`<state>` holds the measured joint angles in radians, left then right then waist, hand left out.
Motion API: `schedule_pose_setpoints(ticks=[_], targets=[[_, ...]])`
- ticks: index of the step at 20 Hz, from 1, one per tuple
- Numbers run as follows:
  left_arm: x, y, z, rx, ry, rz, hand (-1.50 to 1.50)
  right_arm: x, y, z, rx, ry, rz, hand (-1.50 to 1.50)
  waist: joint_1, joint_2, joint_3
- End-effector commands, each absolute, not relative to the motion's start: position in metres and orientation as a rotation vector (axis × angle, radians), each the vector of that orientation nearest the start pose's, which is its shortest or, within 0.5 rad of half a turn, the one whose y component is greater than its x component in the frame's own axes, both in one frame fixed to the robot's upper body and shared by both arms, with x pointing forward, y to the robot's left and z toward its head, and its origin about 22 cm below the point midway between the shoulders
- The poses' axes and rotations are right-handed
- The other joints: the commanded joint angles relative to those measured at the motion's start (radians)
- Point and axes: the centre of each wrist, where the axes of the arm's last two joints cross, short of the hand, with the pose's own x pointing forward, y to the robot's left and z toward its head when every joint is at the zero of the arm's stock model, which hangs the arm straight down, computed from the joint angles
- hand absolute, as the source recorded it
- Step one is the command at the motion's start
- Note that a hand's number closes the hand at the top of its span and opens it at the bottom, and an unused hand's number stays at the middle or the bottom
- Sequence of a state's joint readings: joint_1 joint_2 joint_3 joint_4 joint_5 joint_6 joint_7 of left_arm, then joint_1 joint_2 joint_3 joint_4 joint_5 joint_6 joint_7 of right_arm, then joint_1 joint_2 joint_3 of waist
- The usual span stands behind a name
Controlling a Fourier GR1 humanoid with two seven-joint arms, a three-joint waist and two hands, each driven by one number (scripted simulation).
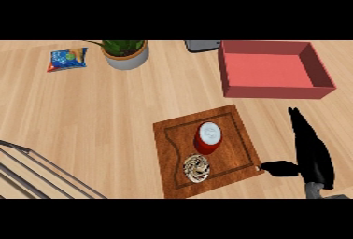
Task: Pick the can from the cutting board and place it in the cardboard box
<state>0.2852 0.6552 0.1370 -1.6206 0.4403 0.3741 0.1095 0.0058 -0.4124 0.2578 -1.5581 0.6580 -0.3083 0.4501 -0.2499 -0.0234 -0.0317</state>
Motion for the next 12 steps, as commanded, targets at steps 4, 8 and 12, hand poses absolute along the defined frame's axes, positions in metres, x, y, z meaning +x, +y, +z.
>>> schedule_pose_setpoints(ticks=[4,8,12], targets=[[0.205,0.352,0.076,0.295,-1.542,-0.125,0.00,0.230,-0.210,0.011,-0.900,-1.063,0.580,-1.50,0.003,0.015,0.014],[0.207,0.348,0.067,0.249,-1.535,-0.186,0.00,0.235,-0.182,0.025,-0.920,-1.020,0.525,-1.50,0.031,0.014,0.015],[0.220,0.325,0.067,0.163,-1.581,-0.255,0.00,0.240,-0.159,0.038,-0.967,-0.945,0.502,-1.50,0.068,0.020,0.019]])
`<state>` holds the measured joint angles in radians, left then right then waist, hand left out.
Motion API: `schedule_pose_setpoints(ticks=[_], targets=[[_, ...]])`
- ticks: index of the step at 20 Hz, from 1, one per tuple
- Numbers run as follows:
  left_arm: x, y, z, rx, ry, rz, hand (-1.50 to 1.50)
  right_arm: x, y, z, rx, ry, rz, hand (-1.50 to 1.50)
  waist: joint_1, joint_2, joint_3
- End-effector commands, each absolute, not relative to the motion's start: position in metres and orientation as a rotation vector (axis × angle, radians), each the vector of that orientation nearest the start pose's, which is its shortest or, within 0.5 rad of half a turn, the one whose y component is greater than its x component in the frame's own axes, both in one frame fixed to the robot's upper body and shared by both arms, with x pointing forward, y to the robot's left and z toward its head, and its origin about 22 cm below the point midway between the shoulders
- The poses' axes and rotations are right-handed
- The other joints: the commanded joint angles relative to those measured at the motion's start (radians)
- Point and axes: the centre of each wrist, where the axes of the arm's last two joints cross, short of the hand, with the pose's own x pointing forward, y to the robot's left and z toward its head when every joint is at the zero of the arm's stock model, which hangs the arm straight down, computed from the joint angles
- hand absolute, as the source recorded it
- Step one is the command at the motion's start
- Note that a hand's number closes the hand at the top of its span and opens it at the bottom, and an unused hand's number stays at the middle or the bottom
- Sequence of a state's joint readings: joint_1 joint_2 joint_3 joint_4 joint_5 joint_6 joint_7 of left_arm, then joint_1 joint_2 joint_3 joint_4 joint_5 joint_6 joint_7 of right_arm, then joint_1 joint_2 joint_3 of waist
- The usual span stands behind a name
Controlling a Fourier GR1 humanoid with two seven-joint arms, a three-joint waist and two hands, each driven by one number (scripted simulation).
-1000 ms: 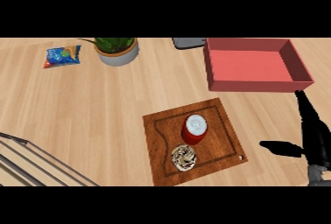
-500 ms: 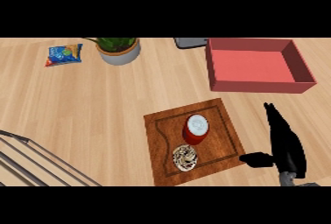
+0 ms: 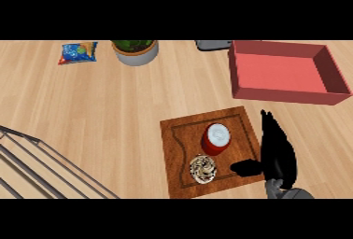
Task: Pick the can from the cutting board and place it in the cardboard box
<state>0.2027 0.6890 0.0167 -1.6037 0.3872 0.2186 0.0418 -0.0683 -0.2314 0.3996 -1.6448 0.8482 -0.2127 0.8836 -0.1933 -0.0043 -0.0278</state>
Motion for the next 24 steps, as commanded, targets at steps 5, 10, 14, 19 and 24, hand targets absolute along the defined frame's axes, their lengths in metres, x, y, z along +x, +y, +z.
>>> schedule_pose_setpoints(ticks=[5,10,14,19,24], targets=[[0.234,0.306,0.066,0.114,-1.591,-0.320,0.00,0.241,-0.129,0.040,-1.014,-0.810,0.481,-1.50,0.055,0.004,0.021],[0.248,0.293,0.059,0.106,-1.595,-0.337,0.00,0.242,-0.108,0.042,-1.019,-0.761,0.457,-1.50,0.073,0.008,0.022],[0.253,0.278,0.052,0.070,-1.591,-0.337,0.00,0.242,-0.107,0.044,-1.076,-0.772,0.445,-1.50,0.093,0.004,0.024],[0.261,0.272,0.052,0.063,-1.594,-0.334,0.00,0.239,-0.112,0.037,-1.089,-0.736,0.452,-1.50,0.101,0.006,0.026],[0.268,0.262,0.056,0.054,-1.613,-0.379,0.00,0.241,-0.109,0.041,-1.085,-0.714,0.469,-1.50,0.120,0.004,0.026]])
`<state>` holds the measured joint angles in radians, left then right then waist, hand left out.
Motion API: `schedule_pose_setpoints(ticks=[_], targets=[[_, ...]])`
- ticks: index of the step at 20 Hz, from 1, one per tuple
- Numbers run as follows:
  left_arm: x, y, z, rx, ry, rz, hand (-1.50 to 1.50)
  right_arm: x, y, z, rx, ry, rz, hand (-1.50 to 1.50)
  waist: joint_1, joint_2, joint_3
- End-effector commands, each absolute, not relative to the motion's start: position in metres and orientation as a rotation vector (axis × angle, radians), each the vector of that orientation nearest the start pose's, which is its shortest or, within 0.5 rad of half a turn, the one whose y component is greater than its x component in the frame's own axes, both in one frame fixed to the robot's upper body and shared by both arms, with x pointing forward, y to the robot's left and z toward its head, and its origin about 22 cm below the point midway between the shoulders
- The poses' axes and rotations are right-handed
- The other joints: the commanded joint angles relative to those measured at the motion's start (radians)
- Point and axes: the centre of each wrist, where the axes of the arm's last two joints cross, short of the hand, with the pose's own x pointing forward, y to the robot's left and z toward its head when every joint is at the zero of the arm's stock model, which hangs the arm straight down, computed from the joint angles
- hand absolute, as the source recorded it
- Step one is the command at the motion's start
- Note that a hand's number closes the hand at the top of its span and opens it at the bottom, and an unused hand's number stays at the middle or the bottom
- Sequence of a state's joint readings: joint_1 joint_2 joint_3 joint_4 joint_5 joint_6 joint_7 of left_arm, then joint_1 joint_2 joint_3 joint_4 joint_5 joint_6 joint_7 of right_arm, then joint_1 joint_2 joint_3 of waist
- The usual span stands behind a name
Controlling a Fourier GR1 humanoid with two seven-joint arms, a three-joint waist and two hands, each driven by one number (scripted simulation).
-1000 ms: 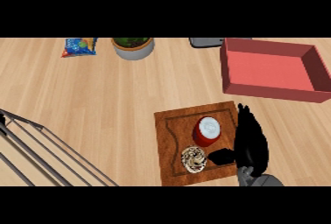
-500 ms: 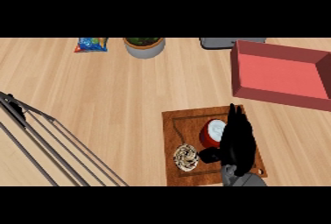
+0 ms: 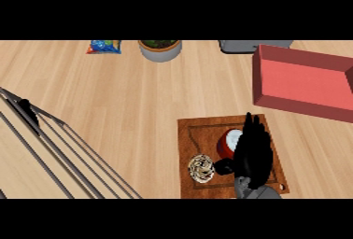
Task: Pick the can from the cutting board and place it in the cardboard box
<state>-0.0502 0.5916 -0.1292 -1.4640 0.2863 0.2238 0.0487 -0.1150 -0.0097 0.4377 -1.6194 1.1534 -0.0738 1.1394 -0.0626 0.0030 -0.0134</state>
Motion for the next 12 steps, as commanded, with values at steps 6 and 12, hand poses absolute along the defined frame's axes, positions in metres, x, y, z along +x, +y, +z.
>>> schedule_pose_setpoints(ticks=[6,12], targets=[[0.273,0.255,0.049,0.042,-1.607,-0.382,0.00,0.243,-0.118,0.029,-1.058,-0.662,0.447,-1.50,0.003,0.001,0.013],[0.274,0.250,0.045,0.028,-1.603,-0.381,0.00,0.238,-0.122,0.019,-1.042,-0.624,0.452,-1.50,0.010,-0.002,0.013]])
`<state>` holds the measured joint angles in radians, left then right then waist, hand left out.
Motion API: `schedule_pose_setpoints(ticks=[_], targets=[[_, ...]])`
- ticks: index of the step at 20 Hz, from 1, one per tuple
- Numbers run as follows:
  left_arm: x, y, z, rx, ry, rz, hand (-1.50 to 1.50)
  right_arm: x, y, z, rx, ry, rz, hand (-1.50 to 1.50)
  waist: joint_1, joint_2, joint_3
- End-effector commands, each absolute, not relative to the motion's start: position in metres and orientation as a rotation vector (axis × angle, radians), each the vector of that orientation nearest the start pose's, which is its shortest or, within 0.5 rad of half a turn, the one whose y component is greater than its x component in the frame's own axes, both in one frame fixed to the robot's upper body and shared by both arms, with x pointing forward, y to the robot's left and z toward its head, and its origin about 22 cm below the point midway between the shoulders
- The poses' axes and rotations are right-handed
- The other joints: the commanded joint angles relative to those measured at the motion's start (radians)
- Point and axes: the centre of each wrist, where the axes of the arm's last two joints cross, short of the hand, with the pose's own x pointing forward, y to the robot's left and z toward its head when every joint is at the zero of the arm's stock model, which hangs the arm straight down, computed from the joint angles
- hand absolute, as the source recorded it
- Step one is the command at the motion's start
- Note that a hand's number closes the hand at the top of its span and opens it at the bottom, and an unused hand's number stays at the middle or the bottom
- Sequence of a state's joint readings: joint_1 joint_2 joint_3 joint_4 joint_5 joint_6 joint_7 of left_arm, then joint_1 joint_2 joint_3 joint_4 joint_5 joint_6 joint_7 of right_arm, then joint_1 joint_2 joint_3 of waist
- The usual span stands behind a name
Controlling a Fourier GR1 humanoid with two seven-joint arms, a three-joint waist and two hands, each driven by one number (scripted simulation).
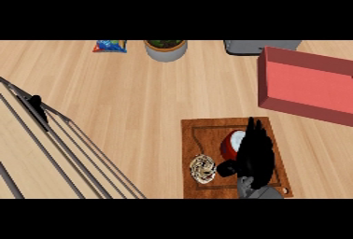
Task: Pick the can from the cutting board and place it in the cardboard box
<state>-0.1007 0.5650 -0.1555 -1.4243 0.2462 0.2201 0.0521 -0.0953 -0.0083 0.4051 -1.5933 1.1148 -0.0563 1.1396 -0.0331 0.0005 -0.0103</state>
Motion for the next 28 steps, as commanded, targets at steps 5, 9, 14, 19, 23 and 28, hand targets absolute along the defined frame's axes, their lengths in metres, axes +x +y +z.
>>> schedule_pose_setpoints(ticks=[5,9,14,19,23,28], targets=[[0.278,0.249,0.044,0.018,-1.603,-0.390,0.00,0.245,-0.123,0.016,-1.068,-0.600,0.482,-1.50,-0.017,0.003,0.009],[0.279,0.243,0.043,0.026,-1.609,-0.384,0.00,0.236,-0.124,0.005,-1.063,-0.569,0.494,-1.50,-0.024,0.001,0.009],[0.280,0.253,0.046,0.024,-1.605,-0.399,0.00,0.248,-0.137,0.004,-1.069,-0.548,0.462,1.50,-0.008,0.004,0.010],[0.283,0.243,0.044,0.027,-1.620,-0.400,0.00,0.249,-0.132,-0.002,-1.085,-0.552,0.543,1.50,-0.006,0.005,0.009],[0.284,0.239,0.039,0.030,-1.597,-0.405,0.00,0.247,-0.150,-0.002,-1.067,-0.725,0.747,1.50,-0.019,0.005,0.010],[0.268,0.258,0.029,0.063,-1.648,-0.406,0.00,0.240,-0.190,0.008,-0.941,-1.030,1.161,1.50,-0.021,0.010,0.013]])
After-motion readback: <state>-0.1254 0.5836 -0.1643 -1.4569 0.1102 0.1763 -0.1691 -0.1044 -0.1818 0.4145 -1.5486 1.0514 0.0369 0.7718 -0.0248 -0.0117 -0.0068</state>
